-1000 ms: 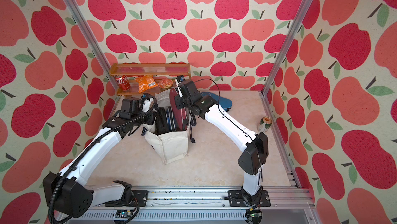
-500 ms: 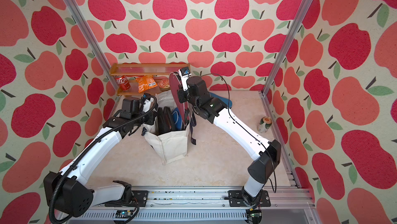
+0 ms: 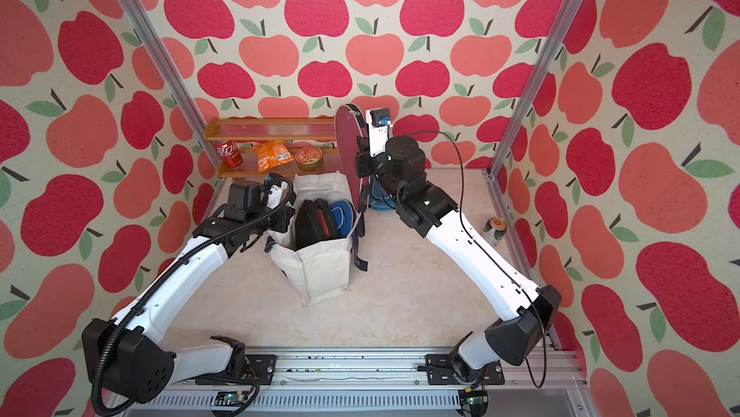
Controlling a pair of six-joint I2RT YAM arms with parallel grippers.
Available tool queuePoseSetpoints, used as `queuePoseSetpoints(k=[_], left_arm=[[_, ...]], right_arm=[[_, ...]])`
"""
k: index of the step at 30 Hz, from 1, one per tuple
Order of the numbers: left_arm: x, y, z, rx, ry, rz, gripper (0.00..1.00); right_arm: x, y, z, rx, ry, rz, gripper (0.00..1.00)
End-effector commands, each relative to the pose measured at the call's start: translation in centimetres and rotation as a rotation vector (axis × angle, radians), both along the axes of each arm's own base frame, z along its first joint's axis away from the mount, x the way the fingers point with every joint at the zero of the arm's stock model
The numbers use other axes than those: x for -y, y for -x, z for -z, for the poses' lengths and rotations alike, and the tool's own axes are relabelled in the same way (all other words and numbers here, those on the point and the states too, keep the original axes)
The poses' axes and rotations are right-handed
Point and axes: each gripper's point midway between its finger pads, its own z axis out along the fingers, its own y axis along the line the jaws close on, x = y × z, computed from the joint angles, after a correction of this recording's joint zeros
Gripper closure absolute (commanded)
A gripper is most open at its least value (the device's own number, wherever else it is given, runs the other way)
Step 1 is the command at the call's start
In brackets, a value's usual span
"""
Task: Remove the ping pong set from the canvas bag
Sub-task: Place the ping pong set at the center of the board.
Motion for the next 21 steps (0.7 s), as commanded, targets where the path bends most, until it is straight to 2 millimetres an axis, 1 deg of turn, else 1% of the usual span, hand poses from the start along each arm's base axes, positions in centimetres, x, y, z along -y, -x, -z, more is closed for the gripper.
queuePoseSetpoints(k=[1, 5, 8, 11, 16, 19, 21], left_arm=[[0.1, -0.7, -0.7, 0.039, -0.009, 0.012, 1.0], [0.1, -0.6, -0.7, 0.038, -0.007, 0.012, 1.0], [0.2, -0.6, -0.7, 0.037, -0.006, 0.014, 1.0], [0.2, -0.7, -0.6, 0.034, -0.004, 0.015, 1.0], [0.3, -0.8, -0.3, 0.025, -0.005, 0.016, 1.0], [0.3, -0.8, -0.2, 0.022, -0.003, 0.017, 1.0], [0.4, -0.8, -0.1, 0.02, -0.002, 0.018, 1.0]], right_arm=[[4.9, 2.2, -7.9, 0.208, -0.158, 0.091, 0.94], [8.1, 1.7, -7.3, 0.208, -0.14, 0.193, 0.94], [10.7, 1.1, -6.3, 0.192, -0.132, 0.272, 0.95], [12.9, -0.2, -4.5, 0.164, -0.102, 0.359, 0.95], [16.0, -3.2, -0.8, 0.107, 0.005, 0.52, 0.95], [17.6, -5.1, 1.4, 0.074, 0.081, 0.598, 0.95], [18.3, -6.4, 2.6, 0.062, 0.139, 0.638, 0.95]])
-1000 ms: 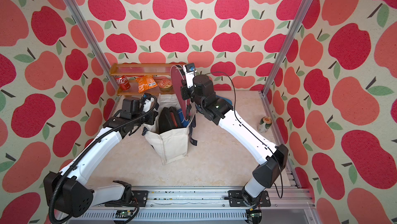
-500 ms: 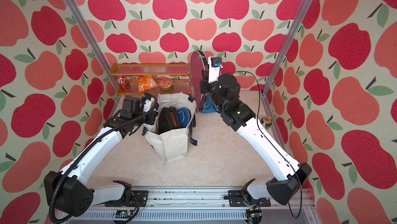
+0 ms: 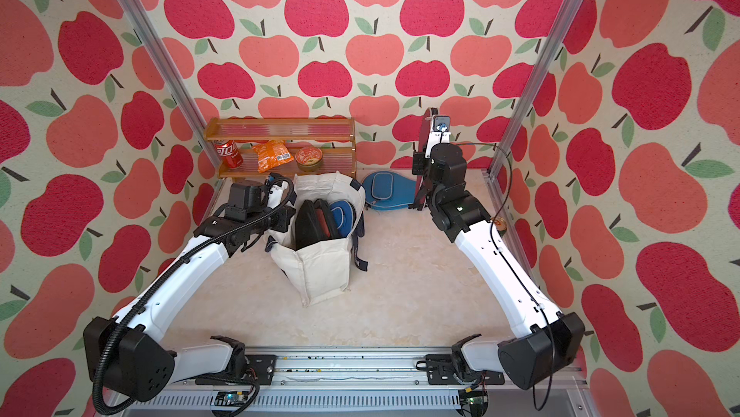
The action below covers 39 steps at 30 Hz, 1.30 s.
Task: Remove the ping pong set from the canvas bag
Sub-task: Place the ping pong set at the center of the board.
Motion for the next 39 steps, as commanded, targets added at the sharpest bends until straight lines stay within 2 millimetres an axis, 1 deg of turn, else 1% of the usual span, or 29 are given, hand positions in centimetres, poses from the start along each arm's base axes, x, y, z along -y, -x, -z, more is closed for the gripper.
queuePoseSetpoints(k=[1, 6, 11, 13, 16, 18, 19, 22, 27, 32, 39], left_arm=[[0.2, -0.7, -0.4, 0.023, -0.004, 0.014, 1.0], [0.2, -0.7, -0.2, 0.019, -0.005, 0.014, 1.0], [0.2, -0.7, -0.2, 0.019, -0.008, 0.013, 1.0], [0.2, -0.7, -0.1, 0.02, -0.009, 0.014, 1.0], [0.2, -0.8, 0.1, 0.015, -0.011, 0.014, 1.0], [0.3, -0.8, 0.2, 0.011, -0.011, 0.015, 1.0], [0.2, -0.8, 0.3, 0.009, -0.011, 0.014, 1.0], [0.2, -0.9, 0.4, 0.008, -0.014, 0.011, 1.0], [0.1, -1.0, 0.6, 0.002, -0.013, 0.009, 1.0], [0.3, -1.1, 0.9, -0.009, 0.0, 0.015, 1.0], [0.5, -1.2, 1.2, -0.022, 0.006, 0.02, 1.0]], right_arm=[[2.2, -1.4, -1.7, 0.084, 0.064, 0.119, 0.95], [2.8, -5.4, 2.1, -0.008, 0.243, 0.228, 0.96], [2.7, -9.4, 6.5, -0.109, 0.427, 0.322, 0.96], [2.3, -11.2, 8.3, -0.144, 0.52, 0.347, 0.97], [1.7, -13.9, 10.4, -0.204, 0.635, 0.368, 0.97], [1.5, -15.5, 11.4, -0.238, 0.7, 0.391, 0.97], [1.4, -16.4, 12.2, -0.262, 0.734, 0.397, 0.97], [1.4, -18.3, 14.2, -0.313, 0.814, 0.444, 0.97], [2.7, -20.0, 17.1, -0.398, 0.873, 0.505, 0.98], [4.8, -20.9, 20.2, -0.491, 0.877, 0.527, 0.98], [6.4, -22.1, 23.7, -0.568, 0.923, 0.533, 0.98]])
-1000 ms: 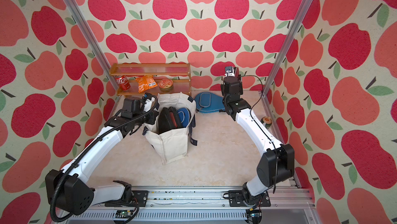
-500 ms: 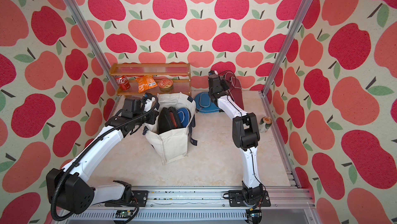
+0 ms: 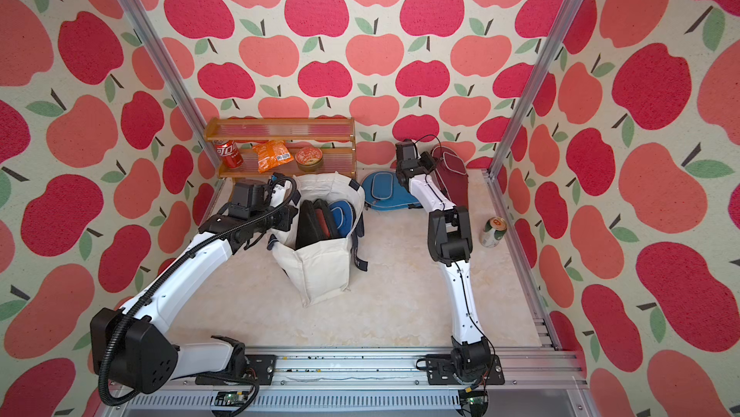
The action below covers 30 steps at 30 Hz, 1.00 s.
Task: Remove the ping pong set from the canvas bag
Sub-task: Place the ping pong set at the center of the board.
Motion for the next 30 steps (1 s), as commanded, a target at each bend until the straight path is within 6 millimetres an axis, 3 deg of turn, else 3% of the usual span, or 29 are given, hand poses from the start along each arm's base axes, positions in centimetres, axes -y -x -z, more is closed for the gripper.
queuePoseSetpoints(k=[1, 18, 30], left_arm=[[-0.1, -0.6, 0.2, -0.002, -0.003, 0.003, 1.0], [0.0, -0.7, 0.2, -0.007, 0.007, 0.003, 1.0], [0.1, -0.6, 0.1, -0.004, 0.011, 0.006, 1.0]], right_arm=[[1.1, -0.2, -1.8, 0.039, 0.03, 0.064, 0.98], [3.5, -0.4, 3.9, -0.083, 0.069, 0.116, 0.93], [4.1, 0.3, 5.8, -0.103, 0.086, 0.133, 0.88]])
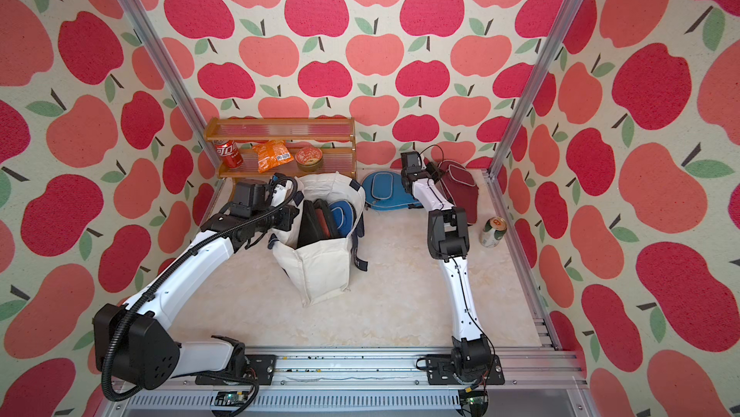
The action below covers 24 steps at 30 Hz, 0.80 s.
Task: Remove the ping pong set from the canvas bag
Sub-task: Place the ping pong set at the center of the board.
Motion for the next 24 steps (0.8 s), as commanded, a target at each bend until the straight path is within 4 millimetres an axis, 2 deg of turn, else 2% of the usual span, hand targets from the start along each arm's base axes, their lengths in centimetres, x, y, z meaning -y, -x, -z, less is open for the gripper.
queuePoseSetpoints(k=[1, 8, 14, 24], left_arm=[[0.0, -0.3, -0.3, 0.008, 0.003, -0.001, 1.0], [0.0, -0.3, -0.4, 0.011, 0.002, 0.001, 1.0], [-0.1, -0.2, -0.5, 0.014, 0.001, -0.001, 1.0], [0.0, -0.1, -0.7, 0.02, -0.001, 0.002, 1.0]], right_arm=[[1.1, 0.4, -0.6, 0.036, 0.024, 0.051, 0.87], [1.4, 0.7, 0.3, 0.025, 0.014, 0.062, 0.84], [1.3, 1.0, 0.5, 0.021, -0.008, 0.065, 0.76], [0.5, 0.8, -0.2, 0.032, -0.04, 0.047, 0.55]])
